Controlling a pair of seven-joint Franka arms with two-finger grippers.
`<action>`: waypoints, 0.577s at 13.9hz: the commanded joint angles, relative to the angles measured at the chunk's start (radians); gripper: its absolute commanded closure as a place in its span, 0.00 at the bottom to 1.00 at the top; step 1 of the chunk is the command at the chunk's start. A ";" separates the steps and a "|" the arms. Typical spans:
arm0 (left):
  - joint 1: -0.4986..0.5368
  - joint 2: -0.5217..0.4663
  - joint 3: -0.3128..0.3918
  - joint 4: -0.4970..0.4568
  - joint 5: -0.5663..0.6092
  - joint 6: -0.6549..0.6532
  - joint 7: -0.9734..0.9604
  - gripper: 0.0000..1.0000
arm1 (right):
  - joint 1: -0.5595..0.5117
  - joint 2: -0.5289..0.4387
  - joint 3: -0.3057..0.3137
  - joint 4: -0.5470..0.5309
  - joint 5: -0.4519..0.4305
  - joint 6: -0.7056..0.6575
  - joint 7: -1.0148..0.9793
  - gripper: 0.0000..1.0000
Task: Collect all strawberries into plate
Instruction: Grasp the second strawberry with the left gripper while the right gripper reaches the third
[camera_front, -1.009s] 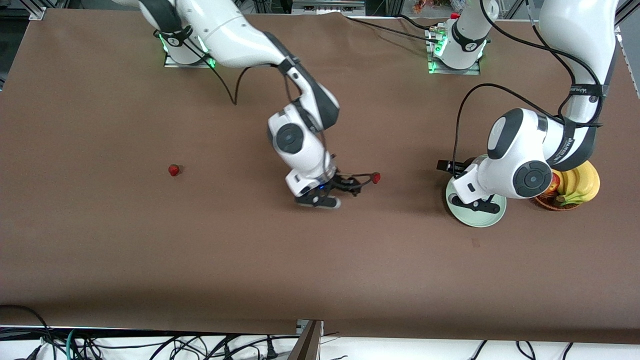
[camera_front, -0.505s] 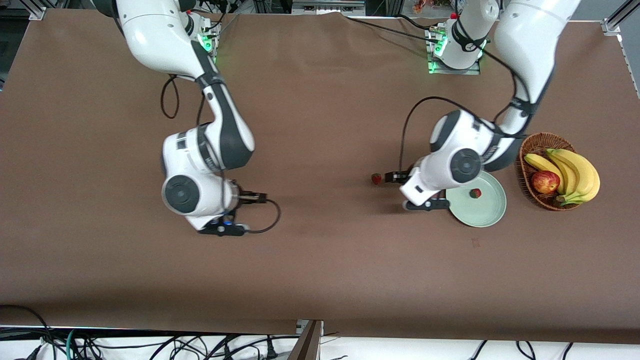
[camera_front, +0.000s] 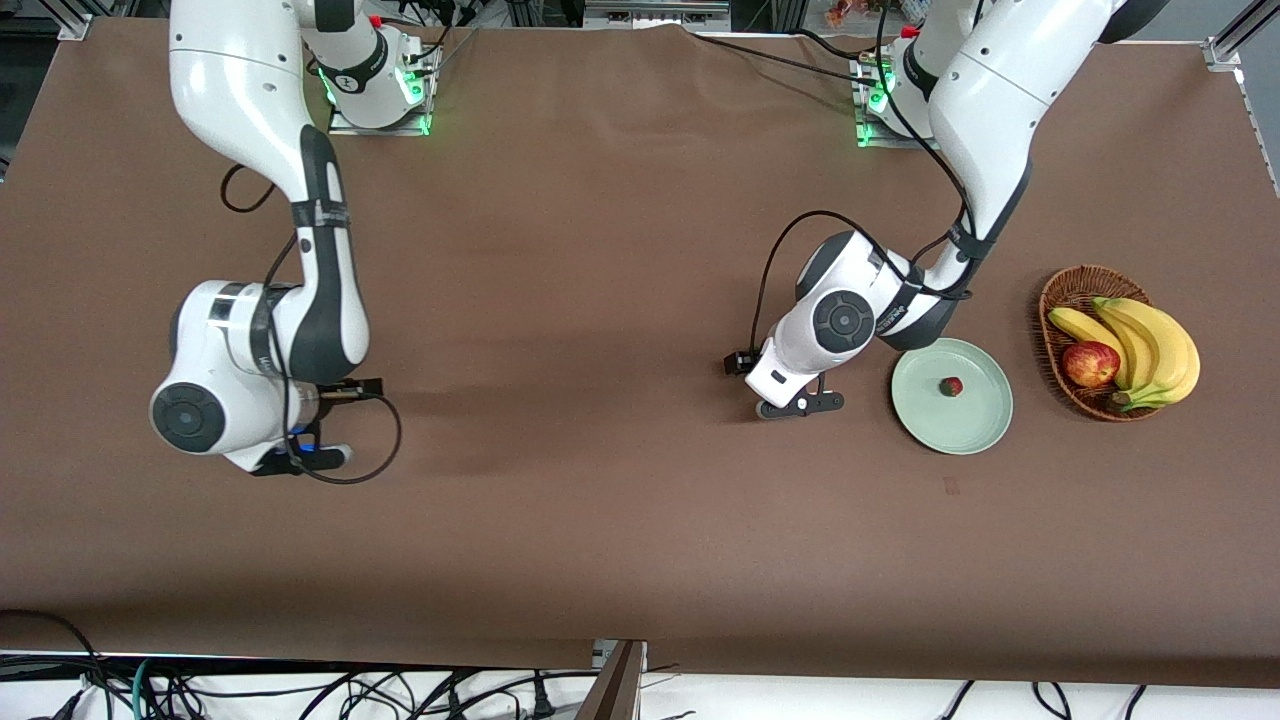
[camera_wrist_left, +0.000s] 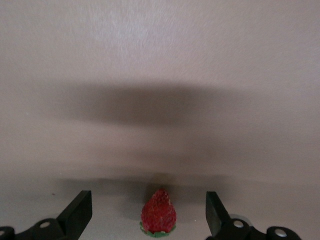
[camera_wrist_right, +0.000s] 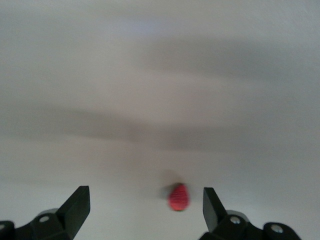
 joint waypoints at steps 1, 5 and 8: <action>-0.036 -0.001 0.010 -0.020 0.025 0.009 -0.050 0.00 | 0.033 -0.140 0.000 -0.285 -0.015 0.196 -0.038 0.00; -0.036 0.002 0.010 -0.020 0.025 0.006 -0.050 0.08 | 0.071 -0.239 0.003 -0.535 -0.013 0.399 -0.038 0.00; -0.036 0.000 0.010 -0.020 0.025 -0.002 -0.043 0.39 | 0.091 -0.273 0.007 -0.618 -0.012 0.456 -0.038 0.00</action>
